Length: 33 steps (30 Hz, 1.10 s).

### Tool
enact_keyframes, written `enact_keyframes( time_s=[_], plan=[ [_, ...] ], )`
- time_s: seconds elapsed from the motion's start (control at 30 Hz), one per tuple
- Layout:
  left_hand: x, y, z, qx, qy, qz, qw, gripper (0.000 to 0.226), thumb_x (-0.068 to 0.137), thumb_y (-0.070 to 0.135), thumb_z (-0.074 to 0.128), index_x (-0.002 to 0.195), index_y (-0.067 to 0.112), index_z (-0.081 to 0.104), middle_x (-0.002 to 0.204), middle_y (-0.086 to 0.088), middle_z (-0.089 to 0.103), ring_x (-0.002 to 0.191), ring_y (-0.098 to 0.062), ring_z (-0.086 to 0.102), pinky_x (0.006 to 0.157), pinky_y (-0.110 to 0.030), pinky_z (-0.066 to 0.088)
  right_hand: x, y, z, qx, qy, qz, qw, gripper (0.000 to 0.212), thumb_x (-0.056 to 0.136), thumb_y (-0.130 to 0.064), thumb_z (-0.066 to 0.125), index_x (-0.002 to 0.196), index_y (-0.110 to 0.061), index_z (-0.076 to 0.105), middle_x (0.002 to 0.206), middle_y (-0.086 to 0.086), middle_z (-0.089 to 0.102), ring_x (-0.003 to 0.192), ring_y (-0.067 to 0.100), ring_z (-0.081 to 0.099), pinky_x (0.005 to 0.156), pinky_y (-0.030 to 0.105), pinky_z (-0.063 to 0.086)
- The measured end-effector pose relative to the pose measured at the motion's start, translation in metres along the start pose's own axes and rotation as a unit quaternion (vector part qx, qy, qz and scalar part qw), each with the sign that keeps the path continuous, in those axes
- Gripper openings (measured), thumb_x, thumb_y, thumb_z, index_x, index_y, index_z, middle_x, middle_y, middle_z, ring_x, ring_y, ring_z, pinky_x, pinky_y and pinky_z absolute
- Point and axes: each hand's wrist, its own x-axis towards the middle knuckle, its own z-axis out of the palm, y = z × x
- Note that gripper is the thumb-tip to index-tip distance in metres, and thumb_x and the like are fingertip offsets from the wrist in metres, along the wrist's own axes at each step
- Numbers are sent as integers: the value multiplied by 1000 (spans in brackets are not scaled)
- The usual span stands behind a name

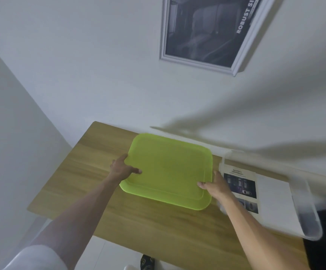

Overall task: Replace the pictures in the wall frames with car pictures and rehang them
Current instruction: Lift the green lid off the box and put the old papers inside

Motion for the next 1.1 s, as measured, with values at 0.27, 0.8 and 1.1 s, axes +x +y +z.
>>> enact_keyframes(
  time_s=[0.27,0.8,1.1],
  plan=[
    [-41,59,70,-21,-17,65,998,141,21,55,89,149,26,36,141,-4,52,134,-27,44,107,-48,43,-10,47,-87,47,60,-14,997,80,78,-17,84,144,-19,40,132,4,62,115,26,63,95,40,52],
    [-163,161,298,35,-43,87,995,111,54,34,92,149,21,36,139,-11,45,133,-30,41,107,-42,41,-1,202,-286,59,101,44,992,60,90,-13,66,145,-17,44,132,14,57,96,29,61,81,35,50],
    [-156,153,317,78,-17,68,995,115,30,51,88,137,22,54,124,-3,58,114,-27,58,93,-44,52,13,219,-291,33,63,39,997,72,89,-19,69,151,-15,34,137,15,55,108,32,61,87,36,51]
  ],
)
